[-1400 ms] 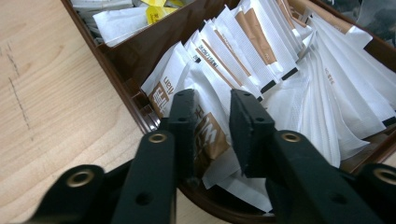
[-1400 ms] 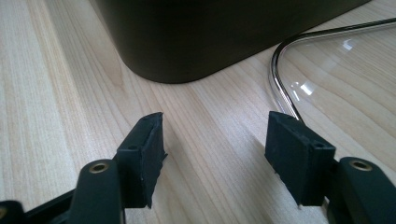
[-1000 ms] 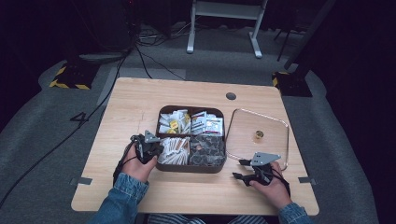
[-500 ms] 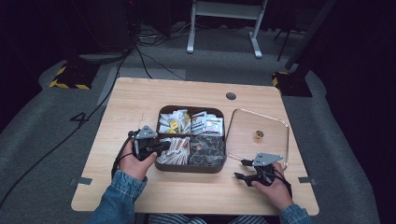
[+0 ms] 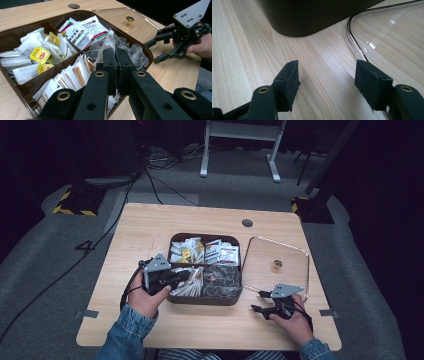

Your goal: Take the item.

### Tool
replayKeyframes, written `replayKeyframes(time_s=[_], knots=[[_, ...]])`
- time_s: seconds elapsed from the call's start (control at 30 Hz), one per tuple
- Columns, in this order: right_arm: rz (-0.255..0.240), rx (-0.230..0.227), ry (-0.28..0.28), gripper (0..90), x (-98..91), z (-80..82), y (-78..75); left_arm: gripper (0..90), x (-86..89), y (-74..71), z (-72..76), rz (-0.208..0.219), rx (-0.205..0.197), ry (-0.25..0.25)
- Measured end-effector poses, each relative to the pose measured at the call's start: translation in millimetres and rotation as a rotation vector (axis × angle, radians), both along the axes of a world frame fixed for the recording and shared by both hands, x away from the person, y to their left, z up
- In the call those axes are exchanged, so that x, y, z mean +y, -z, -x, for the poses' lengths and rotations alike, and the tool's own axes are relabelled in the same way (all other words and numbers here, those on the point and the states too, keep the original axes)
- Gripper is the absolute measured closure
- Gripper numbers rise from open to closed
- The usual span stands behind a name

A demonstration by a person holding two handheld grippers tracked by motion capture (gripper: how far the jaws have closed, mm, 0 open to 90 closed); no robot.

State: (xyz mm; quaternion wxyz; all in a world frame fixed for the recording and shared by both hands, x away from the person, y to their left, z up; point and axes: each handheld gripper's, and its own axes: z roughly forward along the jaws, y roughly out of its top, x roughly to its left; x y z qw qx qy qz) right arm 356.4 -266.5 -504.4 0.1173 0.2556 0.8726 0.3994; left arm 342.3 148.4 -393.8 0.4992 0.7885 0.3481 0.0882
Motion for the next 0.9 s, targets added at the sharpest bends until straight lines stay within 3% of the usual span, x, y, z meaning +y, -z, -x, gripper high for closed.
replayKeyframes(time_s=[0.17, 0.3, 0.47, 0.63, 0.9], knots=[[0.0, 0.0, 0.0, 36.4, -0.1, 0.0, 0.0, 87.7, -4.2, -3.2, 3.2, -0.005, -0.014, 0.023], [0.0, 0.001, 0.0, 36.4, 0.0, 0.0, 0.0, 87.8, -15.8, -4.9, 9.6, -0.049, -0.034, 0.073], [0.001, 0.0, 0.001, 36.0, -0.1, 0.0, 0.0, 87.7, -26.4, -4.5, 18.0, -0.069, -0.043, 0.11], [0.001, 0.001, 0.002, 35.6, -0.2, 0.0, 0.0, 87.5, -37.8, 4.2, 30.1, -0.065, -0.025, 0.162], [0.001, 0.001, 0.003, 35.5, -0.2, 0.0, 0.0, 86.5, -58.2, 18.7, 35.1, -0.101, 0.009, 0.236]])
